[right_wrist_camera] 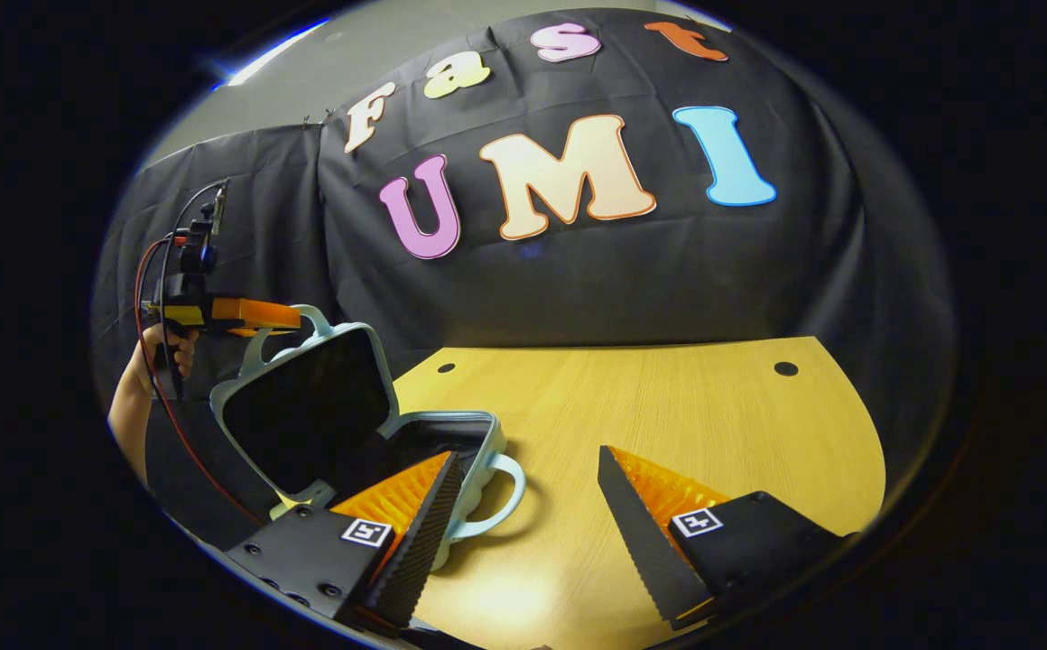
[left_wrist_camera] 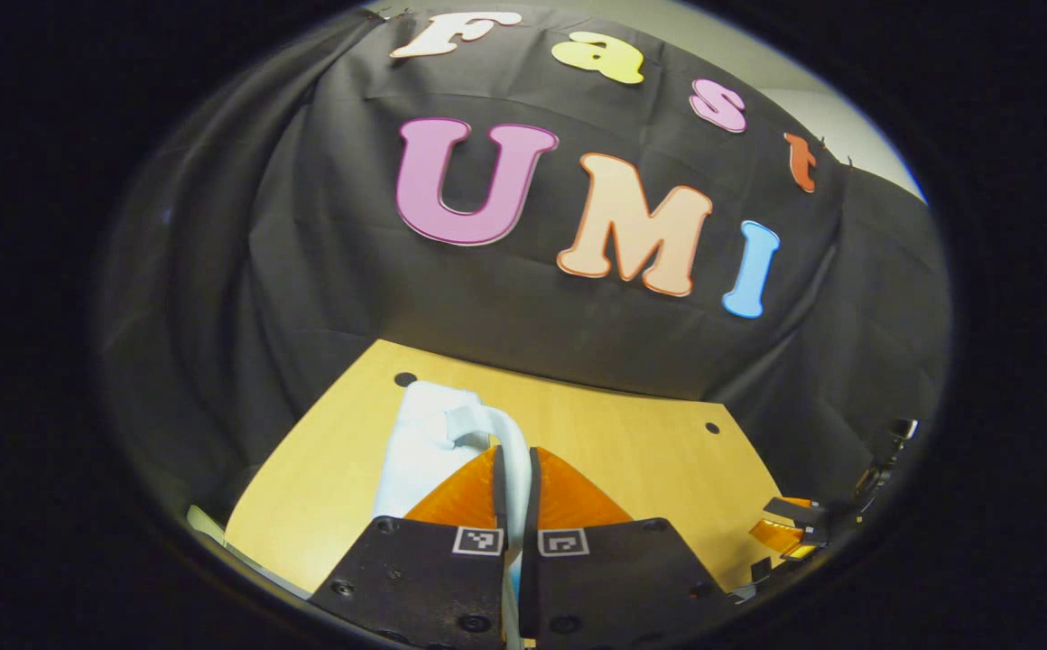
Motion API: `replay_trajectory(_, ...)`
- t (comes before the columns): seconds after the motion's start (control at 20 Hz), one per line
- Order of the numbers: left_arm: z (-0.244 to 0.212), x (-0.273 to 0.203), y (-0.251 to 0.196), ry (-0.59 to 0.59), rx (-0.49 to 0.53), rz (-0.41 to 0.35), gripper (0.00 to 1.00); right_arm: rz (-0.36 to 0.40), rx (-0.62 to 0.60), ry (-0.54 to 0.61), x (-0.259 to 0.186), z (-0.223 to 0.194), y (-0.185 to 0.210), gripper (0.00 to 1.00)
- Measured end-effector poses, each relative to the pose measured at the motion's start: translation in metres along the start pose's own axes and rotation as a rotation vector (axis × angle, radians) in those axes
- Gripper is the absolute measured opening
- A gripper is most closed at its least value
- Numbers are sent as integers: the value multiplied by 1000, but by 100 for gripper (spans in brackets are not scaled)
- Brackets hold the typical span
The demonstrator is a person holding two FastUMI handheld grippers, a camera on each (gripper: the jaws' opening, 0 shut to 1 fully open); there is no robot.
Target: First open the suitcase, pack the skin care products into it, and then close the suitcase.
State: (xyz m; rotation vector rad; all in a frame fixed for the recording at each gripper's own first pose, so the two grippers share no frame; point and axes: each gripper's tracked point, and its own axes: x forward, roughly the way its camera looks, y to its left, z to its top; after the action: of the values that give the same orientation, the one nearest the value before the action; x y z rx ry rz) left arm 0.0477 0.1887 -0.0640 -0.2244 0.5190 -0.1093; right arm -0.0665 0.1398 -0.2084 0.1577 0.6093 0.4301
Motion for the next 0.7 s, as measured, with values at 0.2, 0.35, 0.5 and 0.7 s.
replay_trajectory(0.2,-16,15,-38,46,2,-70,0,-13,10,-4,-6,0,-11,96)
replay_trajectory(0.35,-35,28,-68,95,17,-122,0,-26,18,-10,-13,2,-20,96)
replay_trajectory(0.5,-60,39,-92,138,36,-156,0,-42,23,-16,-20,3,-29,97)
replay_trajectory(0.7,-98,55,-115,211,52,-181,0,-76,30,-22,-30,5,-46,97)
